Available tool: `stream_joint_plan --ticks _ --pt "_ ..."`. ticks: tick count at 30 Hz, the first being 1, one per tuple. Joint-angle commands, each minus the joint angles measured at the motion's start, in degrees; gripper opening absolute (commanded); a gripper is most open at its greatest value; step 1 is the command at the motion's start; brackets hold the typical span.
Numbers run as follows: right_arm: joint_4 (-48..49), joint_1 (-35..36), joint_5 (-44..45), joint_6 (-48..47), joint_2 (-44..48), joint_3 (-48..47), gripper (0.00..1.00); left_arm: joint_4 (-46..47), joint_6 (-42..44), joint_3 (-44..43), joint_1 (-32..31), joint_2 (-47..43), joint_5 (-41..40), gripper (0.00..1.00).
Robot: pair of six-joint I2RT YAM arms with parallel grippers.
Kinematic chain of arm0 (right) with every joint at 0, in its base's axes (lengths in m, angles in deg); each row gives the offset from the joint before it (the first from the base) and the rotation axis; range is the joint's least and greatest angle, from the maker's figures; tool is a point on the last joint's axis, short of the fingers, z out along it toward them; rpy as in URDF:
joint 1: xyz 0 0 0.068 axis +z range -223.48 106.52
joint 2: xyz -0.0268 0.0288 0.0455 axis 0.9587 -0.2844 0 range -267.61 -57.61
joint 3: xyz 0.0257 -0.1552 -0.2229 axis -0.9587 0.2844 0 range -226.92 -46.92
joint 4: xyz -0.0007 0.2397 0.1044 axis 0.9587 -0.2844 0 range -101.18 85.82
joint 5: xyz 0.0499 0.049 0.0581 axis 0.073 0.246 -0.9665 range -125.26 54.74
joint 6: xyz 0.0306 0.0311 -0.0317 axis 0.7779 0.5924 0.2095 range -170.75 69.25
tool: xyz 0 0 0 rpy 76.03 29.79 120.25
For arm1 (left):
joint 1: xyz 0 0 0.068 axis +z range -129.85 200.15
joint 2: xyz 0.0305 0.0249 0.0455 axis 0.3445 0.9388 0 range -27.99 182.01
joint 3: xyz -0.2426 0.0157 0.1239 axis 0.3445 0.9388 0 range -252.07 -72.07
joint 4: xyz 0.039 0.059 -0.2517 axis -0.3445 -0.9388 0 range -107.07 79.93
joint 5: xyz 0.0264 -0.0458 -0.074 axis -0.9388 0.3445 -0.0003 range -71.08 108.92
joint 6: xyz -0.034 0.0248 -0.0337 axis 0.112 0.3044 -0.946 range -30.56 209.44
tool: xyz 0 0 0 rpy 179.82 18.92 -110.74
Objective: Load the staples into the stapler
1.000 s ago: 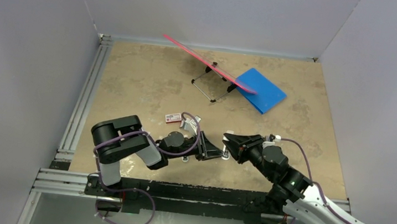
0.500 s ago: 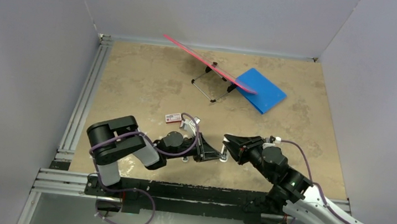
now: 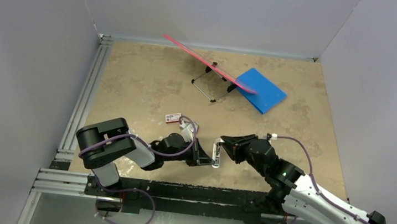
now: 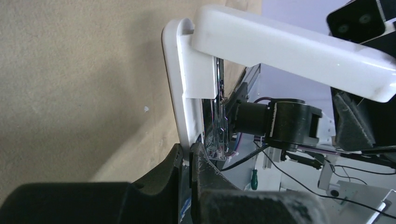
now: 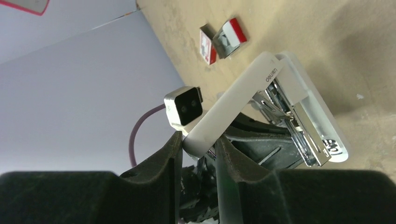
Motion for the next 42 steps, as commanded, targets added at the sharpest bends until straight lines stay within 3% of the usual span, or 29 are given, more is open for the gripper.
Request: stream_joint_plan --ticks 1,24,37,42 --pt "-1.3 -0.7 7.9 -5.0 -3.4 -3.6 0.19 -4.8 4.4 -0.9 -1.4 0.6 2.9 0.00" --pt "6.4 -4.7 9.1 -17.3 -25.3 -10.4 0.25 -18.8 7.3 -4.4 -3.2 3.6 -2.3 0.00" --pt "11.2 -7.8 4.0 -28.7 -31.8 -13.7 0.40 -23.6 8.4 -6.4 -3.6 3.0 -3.7 0.00" --pt "10.2 -8.2 2.6 -33.1 -32.1 -15.2 0.41 -24.7 8.3 -6.7 -3.6 2.6 -4.0 0.00"
